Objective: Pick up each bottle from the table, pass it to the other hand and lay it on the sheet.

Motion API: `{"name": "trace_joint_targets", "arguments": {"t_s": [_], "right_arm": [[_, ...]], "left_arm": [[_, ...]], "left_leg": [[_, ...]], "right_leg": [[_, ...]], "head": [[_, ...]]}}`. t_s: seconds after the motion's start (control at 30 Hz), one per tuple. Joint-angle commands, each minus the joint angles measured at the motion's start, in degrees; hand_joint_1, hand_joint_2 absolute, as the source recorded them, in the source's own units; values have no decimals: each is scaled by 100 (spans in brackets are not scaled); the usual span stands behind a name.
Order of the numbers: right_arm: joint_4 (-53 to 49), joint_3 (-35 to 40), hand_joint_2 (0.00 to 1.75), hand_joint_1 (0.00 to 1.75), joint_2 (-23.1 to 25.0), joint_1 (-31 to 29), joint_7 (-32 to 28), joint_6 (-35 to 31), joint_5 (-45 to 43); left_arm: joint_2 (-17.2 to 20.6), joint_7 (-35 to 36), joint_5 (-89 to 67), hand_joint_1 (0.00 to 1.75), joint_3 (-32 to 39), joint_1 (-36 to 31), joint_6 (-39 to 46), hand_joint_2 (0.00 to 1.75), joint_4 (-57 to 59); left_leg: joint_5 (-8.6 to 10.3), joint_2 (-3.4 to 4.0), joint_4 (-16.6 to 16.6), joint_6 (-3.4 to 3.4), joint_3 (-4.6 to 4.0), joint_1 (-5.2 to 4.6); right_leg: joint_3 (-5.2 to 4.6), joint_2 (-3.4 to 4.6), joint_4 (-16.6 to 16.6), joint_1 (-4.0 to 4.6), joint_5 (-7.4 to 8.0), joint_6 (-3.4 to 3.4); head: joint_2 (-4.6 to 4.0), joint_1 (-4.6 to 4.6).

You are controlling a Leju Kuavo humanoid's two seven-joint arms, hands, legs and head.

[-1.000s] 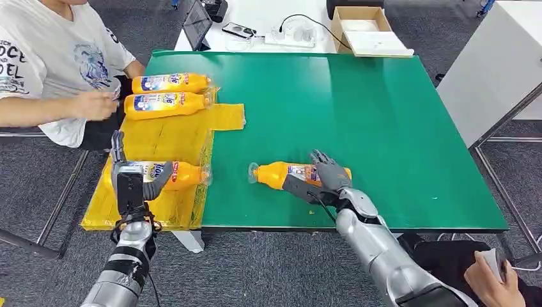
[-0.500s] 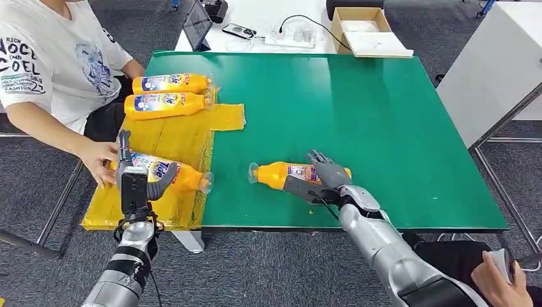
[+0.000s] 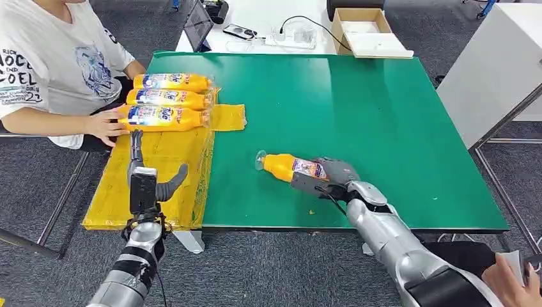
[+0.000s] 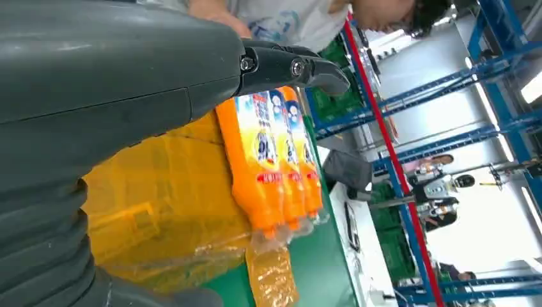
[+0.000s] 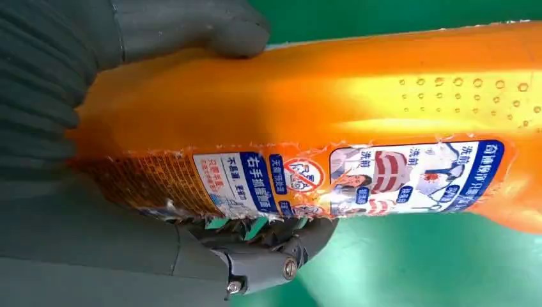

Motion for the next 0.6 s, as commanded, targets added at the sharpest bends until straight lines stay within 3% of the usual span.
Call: {"name": "trace_joint_targets", "arguments": {"t_s": [0.03, 0.17, 0.23, 0.3, 0.33, 0.43, 0.6], "right_arm": [[36, 119, 175, 175, -187, 312, -111, 666, -436], [-324, -131, 175, 175, -56, 562, -117, 48, -597], [-1090, -686, 175, 175, 183, 982, -302, -1043, -786], [-2399, -1243, 175, 175, 452, 1605, -527, -2027, -560], [-3112, -1600, 175, 175, 643, 1928, -824, -2894, -263], [-4299, -2058, 175, 175, 940, 2402, -1531, -3819, -219], [-4395, -2261, 175, 175, 1063, 2480, -1985, -4047, -316]], "left_arm": [[-46, 24, 7, 0, -290, -76, 79, 175, 12], [-72, 24, -2, 0, -280, 3, 37, 175, -123], [-185, 24, 10, 0, -180, 55, -180, 175, -159], [-443, 63, 104, 0, 67, 132, -884, 175, -236], [-528, 375, 240, 0, 11, 188, -1583, 175, -324], [-720, 692, 677, 0, -236, 244, -2569, 175, -399], [-748, 781, 966, 0, -414, 167, -2859, 175, -391]], "left_leg": [[-4, -11, -4, 1, 18, 4], [-4, -5, -5, -1, 25, 8], [-5, 0, -7, -1, 28, 8], [-5, -1, -7, -2, 28, 8], [-9, 1, -9, -2, 37, 10], [-16, 15, 4, -3, 8, 4], [-18, -8, 7, 0, -22, 2]], "right_leg": [[24, -18, -8, 7, -7, -13], [30, -12, -11, 11, -5, -13], [30, -9, -13, 11, -4, -14], [30, -8, -12, 10, -4, -12], [40, -9, -16, 14, -8, -18], [12, 9, 4, 8, -10, -15], [-11, -13, 5, 9, -19, -14]], "head": [[0, 0], [0, 0], [0, 2], [0, 0], [0, 4], [0, 2], [0, -2]]}}
